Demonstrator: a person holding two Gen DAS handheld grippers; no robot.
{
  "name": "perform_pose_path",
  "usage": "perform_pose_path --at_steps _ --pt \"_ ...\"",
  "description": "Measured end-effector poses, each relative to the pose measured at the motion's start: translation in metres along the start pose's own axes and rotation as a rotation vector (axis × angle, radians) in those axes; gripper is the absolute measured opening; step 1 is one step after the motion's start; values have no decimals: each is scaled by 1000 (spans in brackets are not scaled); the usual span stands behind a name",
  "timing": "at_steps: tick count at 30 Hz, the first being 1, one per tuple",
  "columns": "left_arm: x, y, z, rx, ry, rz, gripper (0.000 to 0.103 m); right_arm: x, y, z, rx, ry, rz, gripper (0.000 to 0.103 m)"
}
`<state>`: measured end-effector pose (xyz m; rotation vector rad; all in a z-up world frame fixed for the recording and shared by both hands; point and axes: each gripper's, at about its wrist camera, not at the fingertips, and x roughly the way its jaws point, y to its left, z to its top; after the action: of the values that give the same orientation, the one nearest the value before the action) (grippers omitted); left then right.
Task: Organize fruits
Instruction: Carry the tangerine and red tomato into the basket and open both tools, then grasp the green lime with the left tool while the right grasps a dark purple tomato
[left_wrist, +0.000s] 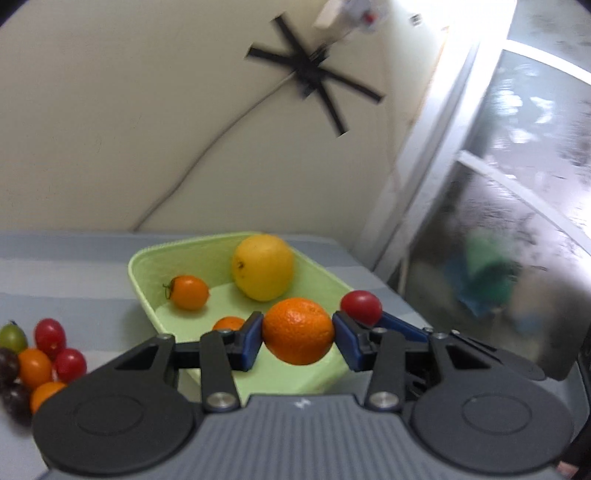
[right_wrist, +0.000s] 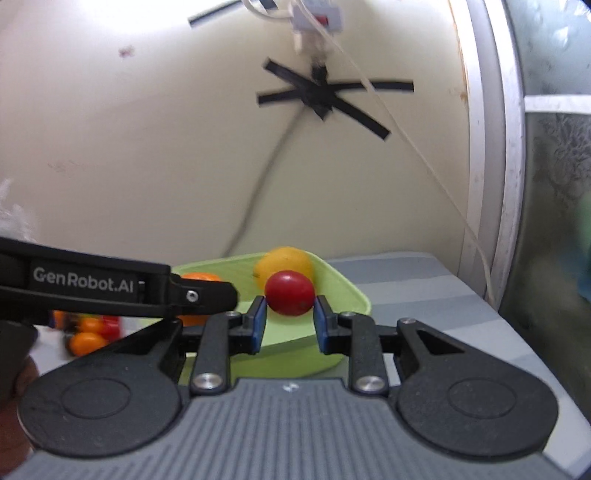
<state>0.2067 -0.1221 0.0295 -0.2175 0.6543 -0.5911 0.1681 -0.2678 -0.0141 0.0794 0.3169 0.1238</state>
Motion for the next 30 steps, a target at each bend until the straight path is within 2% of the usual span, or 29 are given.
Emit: perform_pose_path --at_steps 3,7,11,13,19,22,25,28,30 --pt "12 6 -2 -40 20 -3 41 9 -2 -3 -22 4 -7 31" --pt "14 -2 -9 2 -3 31 44 2 9 -8 -91 -23 -21 40" --pt "6 -2 -9 -10 -26 40 50 0 10 -8 -101 -46 -36 42" --pt "-5 -6 -11 6 -61 56 51 -4 7 -8 -83 -63 -27 49" --pt "-59 -7 -36 82 -129 84 51 -5 -12 -8 40 -86 -45 48" --pt "-92 10 -64 114 -117 135 51 -5 -20 -8 92 -92 -78 48" --pt "-124 39 -89 122 -99 228 51 -7 -18 -9 97 -96 -121 48" --pt "-150 77 -102 82 -91 334 51 -17 -8 -11 85 -106 -199 45" --pt "-162 105 -100 7 -87 367 52 -33 6 -13 90 -125 -164 45"
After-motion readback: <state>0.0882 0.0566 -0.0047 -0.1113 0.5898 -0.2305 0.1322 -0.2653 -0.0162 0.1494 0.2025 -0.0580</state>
